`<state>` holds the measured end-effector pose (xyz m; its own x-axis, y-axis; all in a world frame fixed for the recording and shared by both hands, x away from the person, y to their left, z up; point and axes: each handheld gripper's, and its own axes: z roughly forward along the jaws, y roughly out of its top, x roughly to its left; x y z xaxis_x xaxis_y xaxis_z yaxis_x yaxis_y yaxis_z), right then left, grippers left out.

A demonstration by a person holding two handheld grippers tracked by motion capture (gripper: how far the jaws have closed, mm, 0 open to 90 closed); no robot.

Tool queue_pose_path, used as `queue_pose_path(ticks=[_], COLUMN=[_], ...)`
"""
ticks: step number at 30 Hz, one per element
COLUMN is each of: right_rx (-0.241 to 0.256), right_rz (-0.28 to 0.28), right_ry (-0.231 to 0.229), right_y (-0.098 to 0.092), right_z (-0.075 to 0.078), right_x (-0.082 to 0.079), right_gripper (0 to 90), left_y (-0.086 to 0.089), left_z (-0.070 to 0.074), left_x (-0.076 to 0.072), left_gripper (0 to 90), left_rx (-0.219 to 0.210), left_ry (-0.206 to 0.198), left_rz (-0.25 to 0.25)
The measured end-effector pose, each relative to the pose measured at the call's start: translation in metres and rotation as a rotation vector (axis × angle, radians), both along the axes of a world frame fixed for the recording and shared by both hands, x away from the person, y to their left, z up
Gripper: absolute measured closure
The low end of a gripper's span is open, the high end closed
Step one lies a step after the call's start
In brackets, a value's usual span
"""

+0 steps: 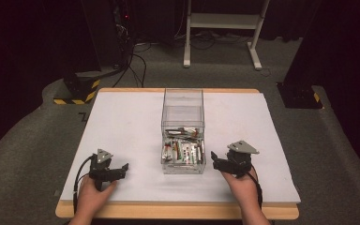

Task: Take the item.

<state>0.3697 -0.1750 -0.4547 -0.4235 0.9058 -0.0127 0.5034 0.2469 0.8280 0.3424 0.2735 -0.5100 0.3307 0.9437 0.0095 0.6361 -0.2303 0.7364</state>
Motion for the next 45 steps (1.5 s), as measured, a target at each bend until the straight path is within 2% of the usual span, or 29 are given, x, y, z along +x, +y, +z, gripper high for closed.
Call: queue_pose_path(ticks=[7,12,20,29,37,45], right_rx=[0.011,0.026,0.032,0.049,0.052,0.059], right_rz=[0.004,0.031,0.061,0.070,0.107,0.131], right_ry=[-0.019,-0.027,-0.038,-0.047,-0.063,-0.061], right_y=[0.000,0.002,0.012,0.019,0.030,0.038], right_z=[0.007,0.012,0.019,0.024,0.035,0.038], right_x=[-0.003,-0.005,-0.005,-0.004,-0.003,-0.005], right_gripper=[14.1,14.1,14.8,16.5,18.6,20.1], left_y=[0.000,0.000,0.000,0.000,0.000,0.000], left_z=[0.000,0.000,0.000,0.000,0.000,0.000], left_x=[0.000,0.000,0.000,0.000,0.000,0.000], left_gripper=[13.7,13.7,13.7,13.7,13.7,13.7], left_rx=[0.000,-0.001,0.003,0.003,0.003,0.003], left_ry=[0.000,0.000,0.002,0.002,0.002,0.002], left_rz=[0.000,0.000,-0.002,-0.002,-0.002,-0.003])
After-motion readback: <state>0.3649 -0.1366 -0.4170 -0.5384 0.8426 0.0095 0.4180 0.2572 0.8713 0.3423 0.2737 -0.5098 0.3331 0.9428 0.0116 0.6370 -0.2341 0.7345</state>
